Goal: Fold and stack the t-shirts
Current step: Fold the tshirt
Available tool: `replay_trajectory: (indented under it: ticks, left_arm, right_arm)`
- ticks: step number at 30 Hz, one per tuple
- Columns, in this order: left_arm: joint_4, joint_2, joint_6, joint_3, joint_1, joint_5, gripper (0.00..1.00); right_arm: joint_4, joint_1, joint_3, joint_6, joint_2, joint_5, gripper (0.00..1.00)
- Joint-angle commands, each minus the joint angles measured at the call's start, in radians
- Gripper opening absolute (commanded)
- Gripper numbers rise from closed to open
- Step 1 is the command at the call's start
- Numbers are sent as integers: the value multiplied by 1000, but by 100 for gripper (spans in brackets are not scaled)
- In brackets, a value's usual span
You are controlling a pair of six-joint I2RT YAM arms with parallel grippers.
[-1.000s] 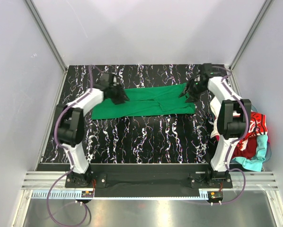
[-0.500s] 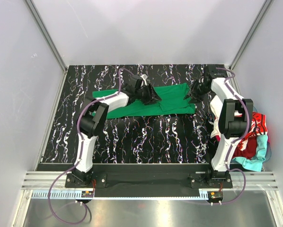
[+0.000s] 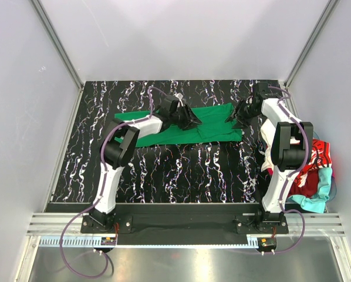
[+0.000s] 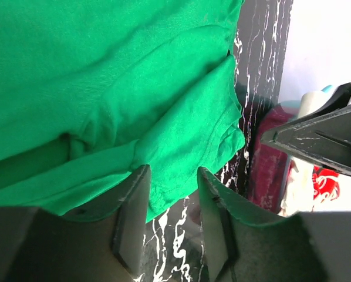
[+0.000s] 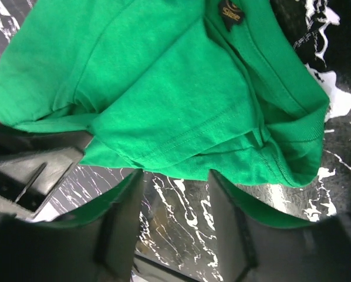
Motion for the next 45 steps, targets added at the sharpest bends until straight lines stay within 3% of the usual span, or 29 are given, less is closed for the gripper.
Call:
replay_trajectory:
  ticks: [1, 7, 15, 21, 29, 36, 45]
  left_arm:
    - [-18, -102, 63, -10, -4, -55, 44]
    - [-22, -7, 5, 54, -2, 15, 42]
    - [-74, 156, 8, 215, 22, 23, 40]
    - [-139, 165, 51, 301, 35, 23, 41]
    - [-290, 9, 152, 289, 35, -24, 53]
    - [-279, -71, 125, 120, 30, 6, 36]
    - [-253, -41, 88, 100, 1, 46, 35]
  right_arm:
    - [41, 6, -10, 17, -12, -5, 57]
    - [-17, 4, 105, 18, 57, 21, 56]
    - [-22, 6, 47, 67, 10, 23, 56]
    - [-26, 4, 23, 46, 2, 65, 57]
    - [-43, -21, 43, 18, 43, 104, 56]
    - [-33, -52, 49, 18, 77, 64, 46]
    - [12, -52, 49, 30, 128, 6, 37]
